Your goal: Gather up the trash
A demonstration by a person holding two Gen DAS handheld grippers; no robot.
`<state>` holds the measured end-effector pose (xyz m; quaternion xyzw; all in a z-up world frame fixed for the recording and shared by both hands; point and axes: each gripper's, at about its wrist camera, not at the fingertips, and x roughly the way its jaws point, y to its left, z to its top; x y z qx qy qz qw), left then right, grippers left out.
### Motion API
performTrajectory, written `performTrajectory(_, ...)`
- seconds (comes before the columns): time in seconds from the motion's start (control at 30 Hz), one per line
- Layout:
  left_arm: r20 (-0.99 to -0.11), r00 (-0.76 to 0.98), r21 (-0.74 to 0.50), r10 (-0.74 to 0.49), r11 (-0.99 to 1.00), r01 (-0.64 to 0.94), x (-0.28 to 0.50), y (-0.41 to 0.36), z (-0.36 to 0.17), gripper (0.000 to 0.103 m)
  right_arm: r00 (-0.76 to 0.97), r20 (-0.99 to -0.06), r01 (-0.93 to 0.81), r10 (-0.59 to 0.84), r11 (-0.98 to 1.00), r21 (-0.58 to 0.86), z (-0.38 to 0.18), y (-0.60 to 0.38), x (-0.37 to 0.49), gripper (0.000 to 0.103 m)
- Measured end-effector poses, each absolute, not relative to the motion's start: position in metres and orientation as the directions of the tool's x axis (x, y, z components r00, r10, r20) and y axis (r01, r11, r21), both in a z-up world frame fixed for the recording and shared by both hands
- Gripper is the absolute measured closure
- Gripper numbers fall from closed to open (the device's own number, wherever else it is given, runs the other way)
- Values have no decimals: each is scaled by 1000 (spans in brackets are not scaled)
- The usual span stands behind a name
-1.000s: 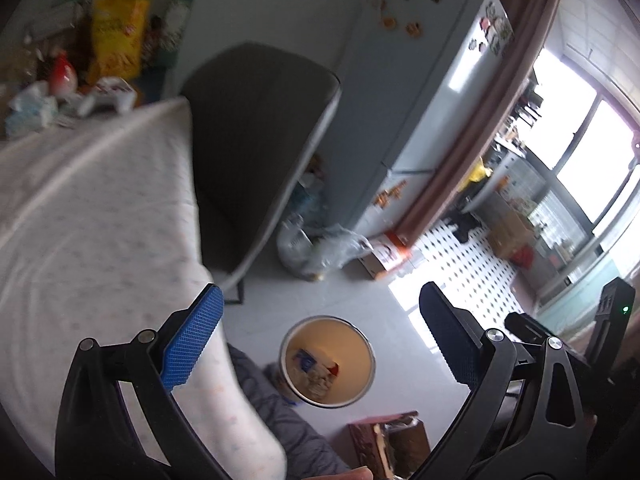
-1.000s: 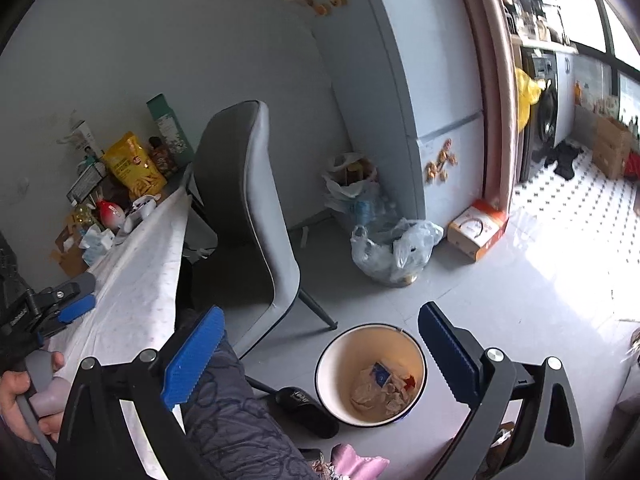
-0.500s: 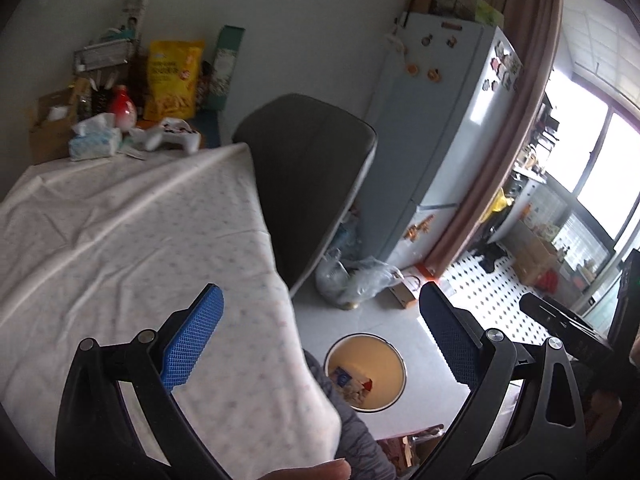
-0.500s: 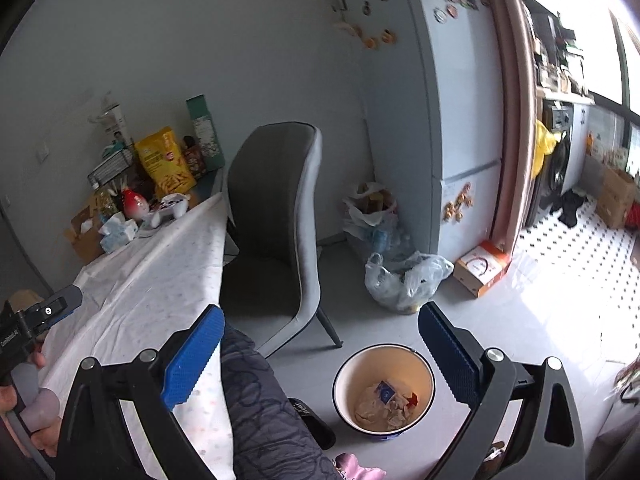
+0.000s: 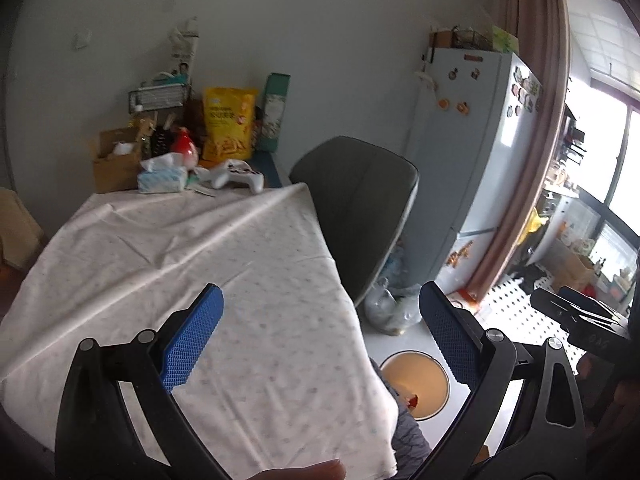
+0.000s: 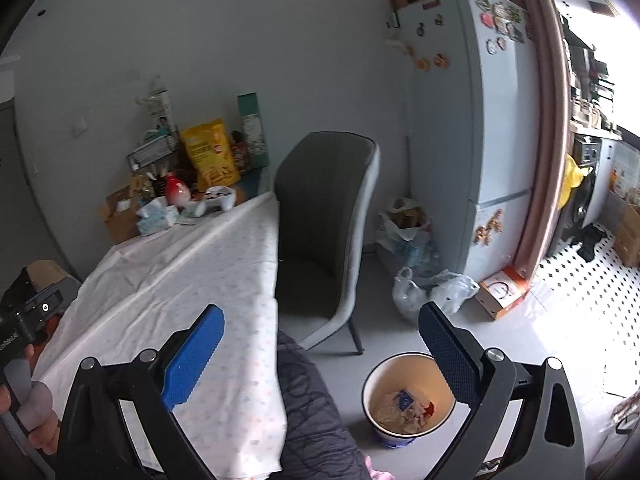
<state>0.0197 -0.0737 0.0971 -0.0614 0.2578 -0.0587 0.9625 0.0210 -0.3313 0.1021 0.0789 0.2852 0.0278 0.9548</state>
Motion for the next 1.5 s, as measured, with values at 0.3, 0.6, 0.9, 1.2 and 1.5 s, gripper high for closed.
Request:
performTrajectory(0.3,-444,889,-120,-108,991,61,-13,-60,111,6,841,-531,-33,108,988,148,110,-315,1,8)
performTrajectory(0.6,-431,898,-117,-86,992,39,-30,-51,115,6,843,-525,-45,115,989,143,115,-310,-8,8)
performTrajectory(0.9,-438,894,-129,-97,991,44,-32,-52,113,6,849,-515,-64,120,990,125,118,-306,-20,8)
performTrajectory(1.2,-436,894,-122,-98,991,48,-35,-53,109,6,850,-511,-69,126,989,129,123,-304,-22,8)
performTrajectory(1.5,-439,893,-112,-98,992,54,-37,-55,107,6,847,-515,-79,130,990,119,120,-299,-26,8)
